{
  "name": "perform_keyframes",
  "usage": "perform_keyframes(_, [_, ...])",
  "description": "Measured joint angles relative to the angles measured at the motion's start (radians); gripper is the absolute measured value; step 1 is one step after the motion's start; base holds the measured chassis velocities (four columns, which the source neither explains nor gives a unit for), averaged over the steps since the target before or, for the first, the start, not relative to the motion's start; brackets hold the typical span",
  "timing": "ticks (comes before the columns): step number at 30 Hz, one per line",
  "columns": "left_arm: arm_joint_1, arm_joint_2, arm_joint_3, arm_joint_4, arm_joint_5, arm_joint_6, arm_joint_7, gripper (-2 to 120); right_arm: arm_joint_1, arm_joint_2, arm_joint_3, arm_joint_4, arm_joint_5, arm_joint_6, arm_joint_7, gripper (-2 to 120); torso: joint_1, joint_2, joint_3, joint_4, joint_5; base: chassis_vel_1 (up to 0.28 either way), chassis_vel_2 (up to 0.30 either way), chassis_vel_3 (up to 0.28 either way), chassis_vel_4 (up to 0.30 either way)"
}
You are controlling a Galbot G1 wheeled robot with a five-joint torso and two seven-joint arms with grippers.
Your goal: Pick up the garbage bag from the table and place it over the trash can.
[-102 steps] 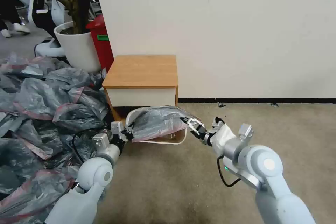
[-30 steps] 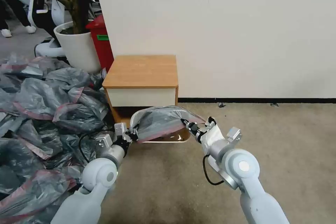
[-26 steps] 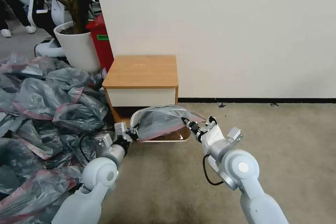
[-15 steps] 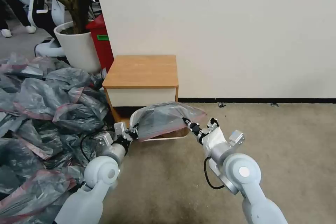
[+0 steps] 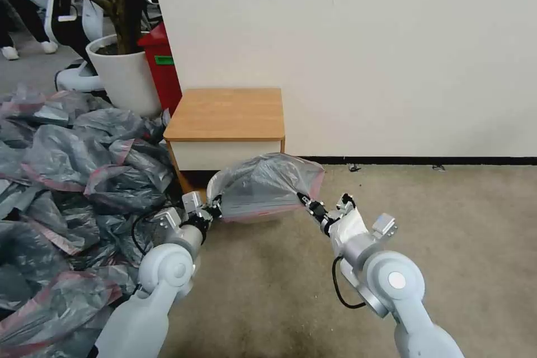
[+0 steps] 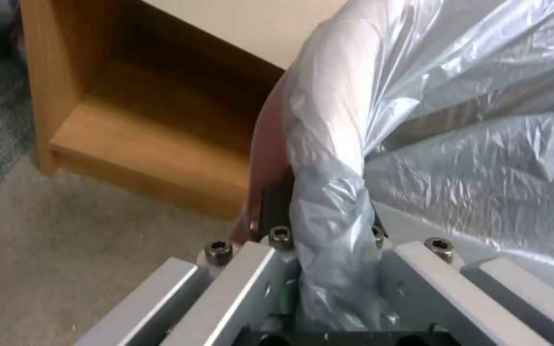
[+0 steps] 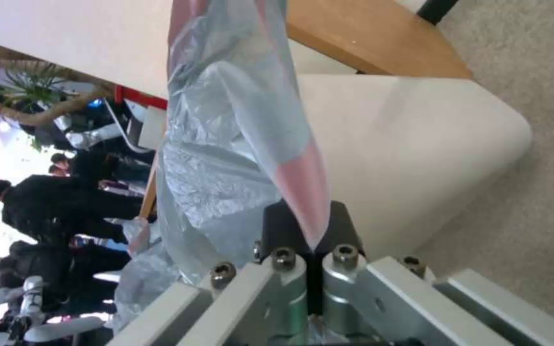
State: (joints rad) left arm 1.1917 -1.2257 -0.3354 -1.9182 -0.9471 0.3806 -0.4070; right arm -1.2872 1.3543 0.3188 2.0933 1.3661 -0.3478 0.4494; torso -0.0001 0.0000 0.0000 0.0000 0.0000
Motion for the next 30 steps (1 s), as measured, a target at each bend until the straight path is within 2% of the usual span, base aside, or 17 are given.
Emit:
perform_keyframes(13, [-0.004,0.001,0.001,-0.012,-0.027,0.000,-0.042,3,-0.027,-0.002,0.001,-0.003,-0.029,0.000,-0.010,0,0.000,0.000,0.000,0.0000,0.0000,0.000,0.000,0.000,0.000])
perform_keyframes(24, [0.007,0.007,0.013,-0.001,0.051,0.000,-0.036,3,-0.018,-0.001,-0.007,0.003,-0.033,0.000,-0.008,0,0.000,0.000,0.000,0.0000,-0.0001,0.000,0.000,0.000,0.000])
perform_keyframes(30, [0.008,0.006,0.015,0.002,0.061,0.000,-0.034,3,-0.021,-0.006,-0.007,0.005,-0.034,-0.001,-0.007,0,0.000,0.000,0.000,0.0000,0.0000,0.000,0.000,0.000,0.000])
